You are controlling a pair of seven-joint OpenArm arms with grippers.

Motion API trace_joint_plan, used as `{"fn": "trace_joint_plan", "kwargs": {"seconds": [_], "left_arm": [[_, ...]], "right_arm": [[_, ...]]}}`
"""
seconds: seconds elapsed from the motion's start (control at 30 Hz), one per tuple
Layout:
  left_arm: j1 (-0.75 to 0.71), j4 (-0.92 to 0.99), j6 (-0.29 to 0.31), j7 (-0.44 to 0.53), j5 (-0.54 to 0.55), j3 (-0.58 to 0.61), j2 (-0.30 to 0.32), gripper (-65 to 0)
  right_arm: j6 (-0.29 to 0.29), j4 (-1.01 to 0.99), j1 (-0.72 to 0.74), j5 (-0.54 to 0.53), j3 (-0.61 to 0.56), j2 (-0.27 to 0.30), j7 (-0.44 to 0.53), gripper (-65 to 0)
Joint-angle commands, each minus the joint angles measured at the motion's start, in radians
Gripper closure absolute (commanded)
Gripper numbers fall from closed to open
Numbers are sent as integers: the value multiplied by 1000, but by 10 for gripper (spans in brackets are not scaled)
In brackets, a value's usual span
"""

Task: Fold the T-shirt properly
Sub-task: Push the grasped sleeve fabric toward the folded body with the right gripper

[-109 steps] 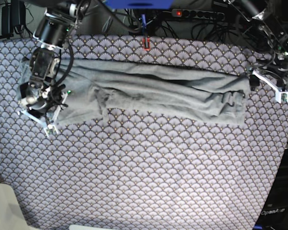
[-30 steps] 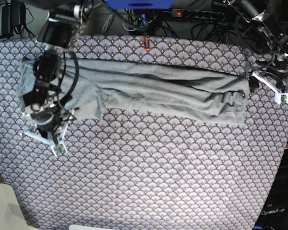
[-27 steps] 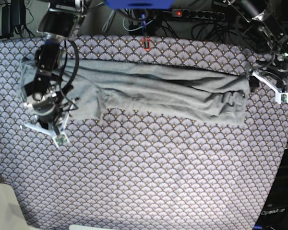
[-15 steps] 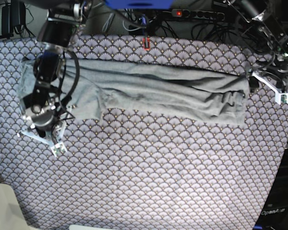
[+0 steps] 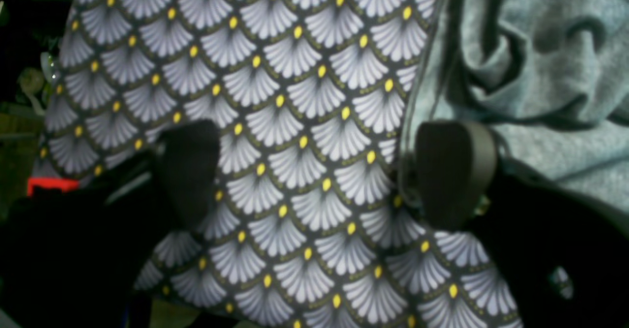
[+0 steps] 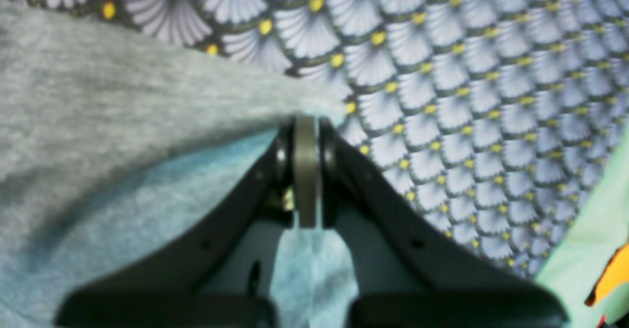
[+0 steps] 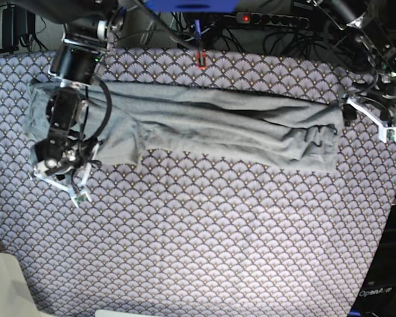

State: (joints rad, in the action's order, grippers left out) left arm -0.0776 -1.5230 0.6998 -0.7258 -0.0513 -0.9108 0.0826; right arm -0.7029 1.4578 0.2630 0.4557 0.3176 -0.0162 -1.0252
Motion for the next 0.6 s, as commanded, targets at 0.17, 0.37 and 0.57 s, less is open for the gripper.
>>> {"fn": "trace_joint_plan", "kwargs": {"seconds": [0.17,0.37,0.57], "left_arm": [[12,-21,-2,19,15,2,9,-619],[12,-20,-2,19,15,2,9,-619],[12,-20,-2,19,15,0,9,-619]], "right_arm": [[5,25,43,2,-1,17,3,0],[5,22,48,2,1,29,4,0],[5,22,48,1,1,17,30,0]]}}
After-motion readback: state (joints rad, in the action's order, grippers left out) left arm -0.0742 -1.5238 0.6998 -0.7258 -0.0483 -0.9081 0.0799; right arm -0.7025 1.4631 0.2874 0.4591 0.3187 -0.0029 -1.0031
